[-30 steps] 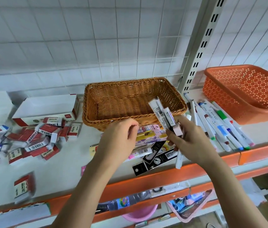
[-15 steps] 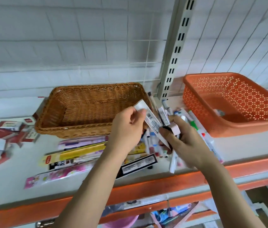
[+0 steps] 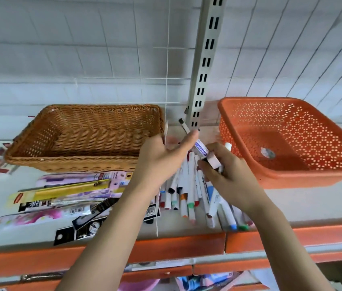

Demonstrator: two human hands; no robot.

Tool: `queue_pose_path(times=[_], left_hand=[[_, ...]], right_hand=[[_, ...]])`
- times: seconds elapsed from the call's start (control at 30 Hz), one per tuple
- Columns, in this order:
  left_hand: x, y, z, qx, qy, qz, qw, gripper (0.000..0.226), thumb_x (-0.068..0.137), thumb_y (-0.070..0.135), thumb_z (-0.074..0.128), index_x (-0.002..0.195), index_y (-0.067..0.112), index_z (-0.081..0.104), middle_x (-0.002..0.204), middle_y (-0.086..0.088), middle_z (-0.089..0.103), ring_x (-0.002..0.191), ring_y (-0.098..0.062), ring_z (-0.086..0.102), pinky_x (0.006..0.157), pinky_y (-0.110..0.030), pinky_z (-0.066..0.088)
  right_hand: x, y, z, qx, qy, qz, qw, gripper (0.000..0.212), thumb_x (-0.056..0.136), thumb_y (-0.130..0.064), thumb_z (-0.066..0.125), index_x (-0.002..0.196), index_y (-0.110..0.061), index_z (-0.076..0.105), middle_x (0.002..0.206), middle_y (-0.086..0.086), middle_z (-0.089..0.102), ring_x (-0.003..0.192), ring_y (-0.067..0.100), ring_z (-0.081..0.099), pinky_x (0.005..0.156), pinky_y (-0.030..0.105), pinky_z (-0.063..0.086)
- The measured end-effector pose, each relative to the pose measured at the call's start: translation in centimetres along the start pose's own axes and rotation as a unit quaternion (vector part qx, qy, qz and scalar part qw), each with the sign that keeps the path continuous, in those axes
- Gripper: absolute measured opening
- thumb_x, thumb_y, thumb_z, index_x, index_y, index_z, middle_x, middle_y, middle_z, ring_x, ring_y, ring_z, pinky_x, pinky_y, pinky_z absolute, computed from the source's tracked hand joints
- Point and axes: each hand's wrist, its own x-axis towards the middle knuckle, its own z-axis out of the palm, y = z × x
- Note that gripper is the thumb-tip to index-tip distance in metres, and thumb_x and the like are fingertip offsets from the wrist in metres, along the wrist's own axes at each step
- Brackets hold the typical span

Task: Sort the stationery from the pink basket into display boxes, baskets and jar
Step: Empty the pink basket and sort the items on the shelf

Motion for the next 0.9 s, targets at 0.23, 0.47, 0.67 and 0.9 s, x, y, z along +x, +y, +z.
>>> queue_pose_path(times=[0.23,0.47,0.67,0.9], left_hand=[[0.5,-0.8,0.4,-0.128,-0.029,-0.069,0.989,0.036,0.087,0.028,0.066,0.058,0.013,0.048,0.043,0.004,0.034,0.033,-0.007,0.031,0.038,-0.013,0.029],[0.0,-1.3,-0.8,-0.132,-0.006,-0.039,0.991,0.026,0.095,0.028,0.053,0.078,0.009,0.052,0.047,0.01,0.046,0.034,-0.002,0.035,0.04,-0.018,0.03],[-0.8,-0.2,-2.3,-0.11,0.06,0.06,0.99,0.022,0.099,0.026,0.043,0.085,0.01,0.048,0.076,-0.004,0.071,0.034,-0.005,0.037,0.045,-0.024,0.032],[-0.8,-0.2,-3.9,-0.013,0.145,0.073,0.987,0.023,0.1,0.03,0.039,0.091,0.013,0.052,0.065,0.001,0.06,0.042,0.001,0.05,0.044,-0.013,0.038]], right_hand=[[-0.1,-1.1,0.1,0.005,-0.04,-0.025,0.999,0.017,0.089,-0.027,0.06,0.097,-0.037,0.049,0.078,0.011,0.062,0.072,0.021,0.058,0.063,0.025,0.044],[-0.2,-2.4,0.9,0.009,-0.015,-0.012,1.0,0.027,0.082,-0.029,0.07,0.105,-0.022,0.058,0.085,0.002,0.061,0.083,-0.005,0.047,0.069,0.009,0.036],[-0.3,-2.8,1.0,-0.012,-0.027,-0.003,1.0,0.042,0.074,-0.049,0.065,0.106,-0.022,0.061,0.092,-0.006,0.062,0.086,-0.029,0.037,0.07,-0.002,0.031],[0.2,-2.7,0.7,-0.034,-0.037,0.0,0.999,0.036,0.089,-0.04,0.055,0.114,-0.015,0.059,0.088,0.004,0.066,0.056,0.004,0.054,0.058,0.013,0.039]])
